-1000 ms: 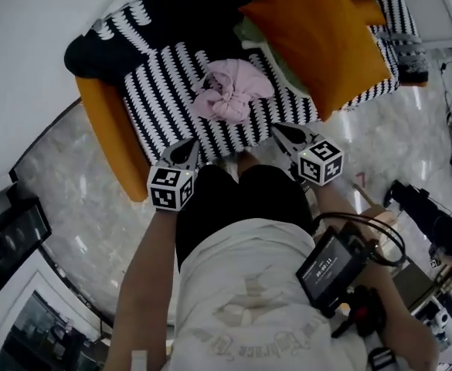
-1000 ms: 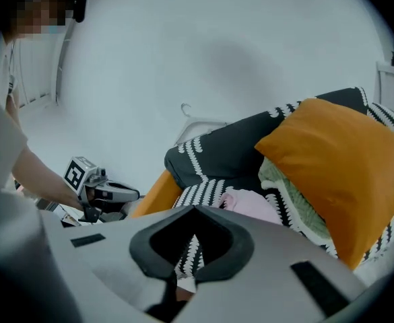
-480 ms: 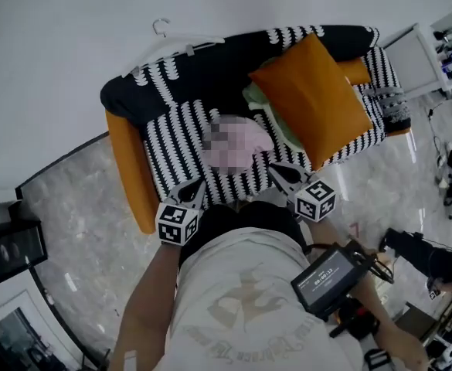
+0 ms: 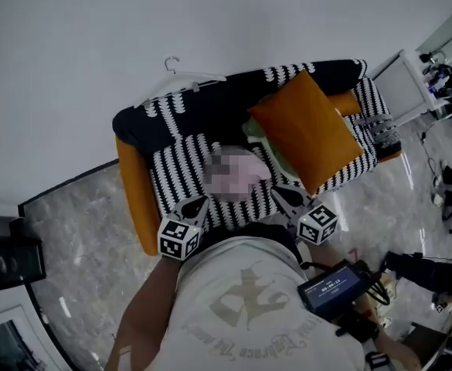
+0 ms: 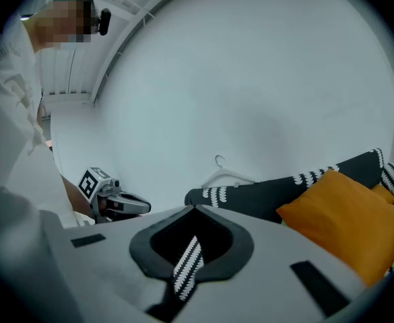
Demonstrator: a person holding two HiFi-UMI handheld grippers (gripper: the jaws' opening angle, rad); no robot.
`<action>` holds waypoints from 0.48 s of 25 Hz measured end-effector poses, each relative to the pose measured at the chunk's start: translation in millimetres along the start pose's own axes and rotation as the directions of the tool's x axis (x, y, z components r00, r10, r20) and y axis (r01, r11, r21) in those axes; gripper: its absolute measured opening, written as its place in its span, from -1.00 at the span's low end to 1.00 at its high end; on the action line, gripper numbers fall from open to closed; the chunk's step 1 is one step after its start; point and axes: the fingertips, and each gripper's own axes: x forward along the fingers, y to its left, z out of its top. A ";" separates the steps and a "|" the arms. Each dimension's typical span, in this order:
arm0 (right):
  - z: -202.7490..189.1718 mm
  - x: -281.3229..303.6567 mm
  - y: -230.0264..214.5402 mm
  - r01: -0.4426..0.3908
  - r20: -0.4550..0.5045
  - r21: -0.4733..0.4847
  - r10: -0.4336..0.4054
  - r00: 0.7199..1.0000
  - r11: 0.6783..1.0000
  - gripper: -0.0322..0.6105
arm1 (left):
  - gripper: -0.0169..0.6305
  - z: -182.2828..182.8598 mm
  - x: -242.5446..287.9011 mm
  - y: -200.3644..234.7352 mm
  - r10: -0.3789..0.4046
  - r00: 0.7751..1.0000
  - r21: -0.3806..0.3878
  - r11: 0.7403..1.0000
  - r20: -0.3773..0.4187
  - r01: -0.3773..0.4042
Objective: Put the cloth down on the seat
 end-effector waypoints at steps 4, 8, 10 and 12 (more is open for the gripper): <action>1.4 -5.0 1.8 0.032 -0.005 0.017 -0.032 0.999 0.999 -0.85 | -0.91 5.3 -1.8 -1.1 -0.020 1.000 -0.011 1.000 -0.002 0.020; 2.5 -3.8 -0.7 0.060 -0.007 0.031 -0.060 0.998 0.998 -0.85 | -0.91 8.4 -0.4 0.3 -0.039 0.999 -0.010 0.999 -0.010 0.038; -1.1 -4.8 -0.5 0.070 0.001 0.034 -0.071 0.998 0.997 -0.85 | -0.91 4.4 -0.1 -0.1 -0.044 0.999 -0.004 0.999 -0.012 0.044; -1.6 -5.5 -1.3 0.079 0.008 0.033 -0.079 0.997 0.996 -0.85 | -0.91 2.6 1.6 1.6 -0.045 0.999 -0.005 0.999 -0.012 0.045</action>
